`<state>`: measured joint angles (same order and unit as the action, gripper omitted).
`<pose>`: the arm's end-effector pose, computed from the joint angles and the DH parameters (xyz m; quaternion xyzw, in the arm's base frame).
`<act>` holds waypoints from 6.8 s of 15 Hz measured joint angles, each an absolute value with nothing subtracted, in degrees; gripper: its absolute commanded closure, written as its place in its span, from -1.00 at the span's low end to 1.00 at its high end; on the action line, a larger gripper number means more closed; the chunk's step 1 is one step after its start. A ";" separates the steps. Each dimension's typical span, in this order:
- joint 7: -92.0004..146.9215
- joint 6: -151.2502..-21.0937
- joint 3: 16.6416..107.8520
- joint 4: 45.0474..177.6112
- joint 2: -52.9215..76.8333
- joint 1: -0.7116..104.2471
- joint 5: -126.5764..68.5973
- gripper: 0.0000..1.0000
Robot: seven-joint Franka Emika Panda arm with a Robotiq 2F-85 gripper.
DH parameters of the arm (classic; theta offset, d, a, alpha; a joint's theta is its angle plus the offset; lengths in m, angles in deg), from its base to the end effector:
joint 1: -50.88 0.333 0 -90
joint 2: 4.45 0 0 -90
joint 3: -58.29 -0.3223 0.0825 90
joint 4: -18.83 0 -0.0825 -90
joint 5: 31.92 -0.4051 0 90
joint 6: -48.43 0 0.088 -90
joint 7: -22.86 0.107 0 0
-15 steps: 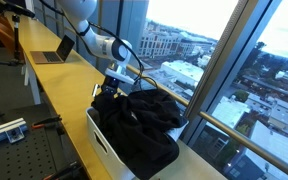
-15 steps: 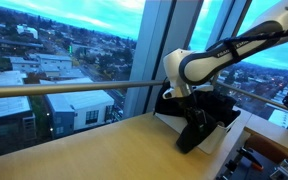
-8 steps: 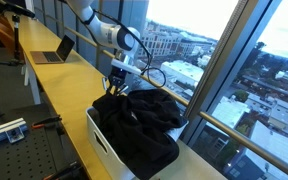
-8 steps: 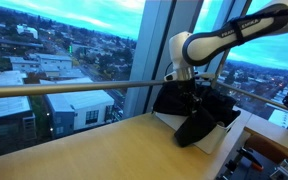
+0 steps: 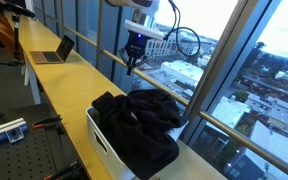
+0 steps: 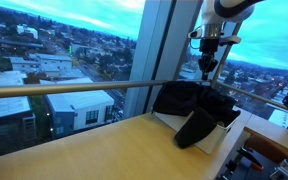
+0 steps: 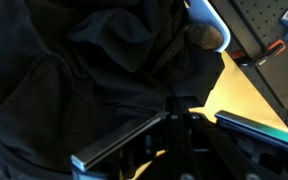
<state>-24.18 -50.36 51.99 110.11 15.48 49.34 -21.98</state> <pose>0.6577 0.0313 0.4167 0.8831 0.4523 -0.1228 0.0220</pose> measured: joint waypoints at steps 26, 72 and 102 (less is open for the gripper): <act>-24.23 -48.28 49.71 108.35 37.50 56.56 -15.83 -0.47; -10.42 -66.46 57.93 117.56 32.41 44.66 -19.08 0.98; -2.36 -63.31 55.05 116.37 17.48 53.87 -16.04 -1.00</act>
